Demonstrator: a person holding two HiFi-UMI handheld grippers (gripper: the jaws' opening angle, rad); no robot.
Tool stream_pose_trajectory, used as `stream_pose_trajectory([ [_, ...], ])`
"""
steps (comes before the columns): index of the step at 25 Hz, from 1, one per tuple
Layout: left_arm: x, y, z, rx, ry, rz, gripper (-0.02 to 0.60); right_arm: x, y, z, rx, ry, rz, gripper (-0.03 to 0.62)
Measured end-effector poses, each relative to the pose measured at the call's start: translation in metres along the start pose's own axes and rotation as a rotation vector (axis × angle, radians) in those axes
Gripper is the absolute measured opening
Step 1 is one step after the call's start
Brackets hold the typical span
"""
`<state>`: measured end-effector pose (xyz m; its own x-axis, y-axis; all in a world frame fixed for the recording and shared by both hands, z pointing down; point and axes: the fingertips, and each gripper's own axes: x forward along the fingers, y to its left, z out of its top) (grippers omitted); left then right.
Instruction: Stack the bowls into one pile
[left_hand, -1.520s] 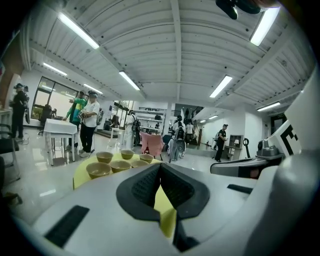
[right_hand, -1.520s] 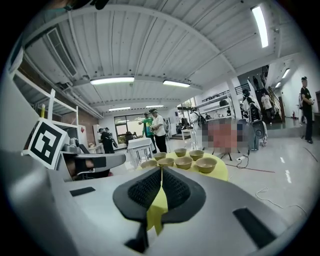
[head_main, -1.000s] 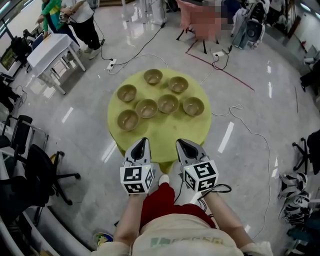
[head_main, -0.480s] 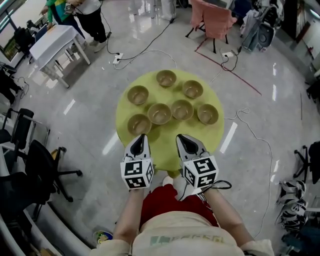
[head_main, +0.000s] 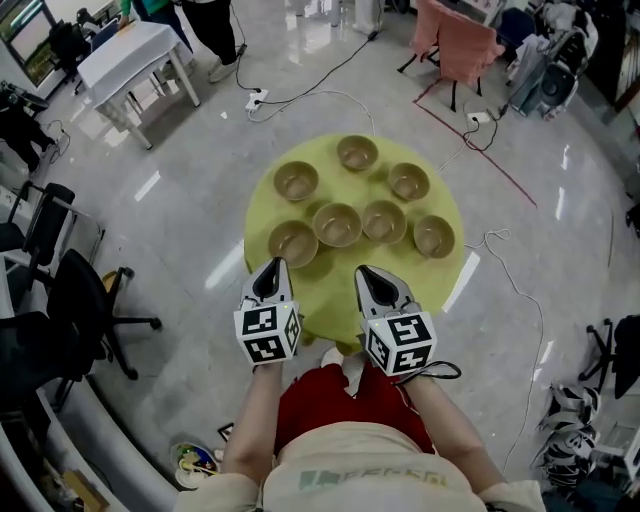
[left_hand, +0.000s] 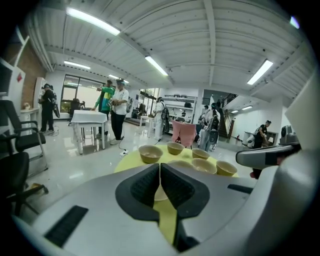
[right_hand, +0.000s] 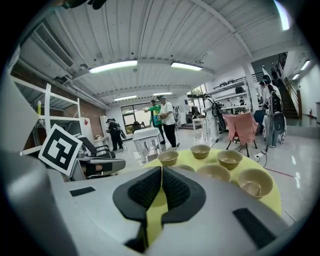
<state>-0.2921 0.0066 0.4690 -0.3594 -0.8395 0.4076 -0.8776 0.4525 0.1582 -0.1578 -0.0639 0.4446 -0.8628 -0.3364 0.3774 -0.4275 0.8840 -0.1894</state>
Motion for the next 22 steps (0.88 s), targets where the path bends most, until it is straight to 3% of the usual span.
stream_pose_trajectory([
  [10,0.01,0.014,-0.021,-0.066,0.046,0.149,0.025,0.026,-0.018,0.003,-0.035,0.03,0.09,0.037],
  [22,0.027,0.031,-0.047,-0.22,0.077,0.24,0.045,0.061,-0.016,-0.028,-0.066,0.142,0.213,0.037],
])
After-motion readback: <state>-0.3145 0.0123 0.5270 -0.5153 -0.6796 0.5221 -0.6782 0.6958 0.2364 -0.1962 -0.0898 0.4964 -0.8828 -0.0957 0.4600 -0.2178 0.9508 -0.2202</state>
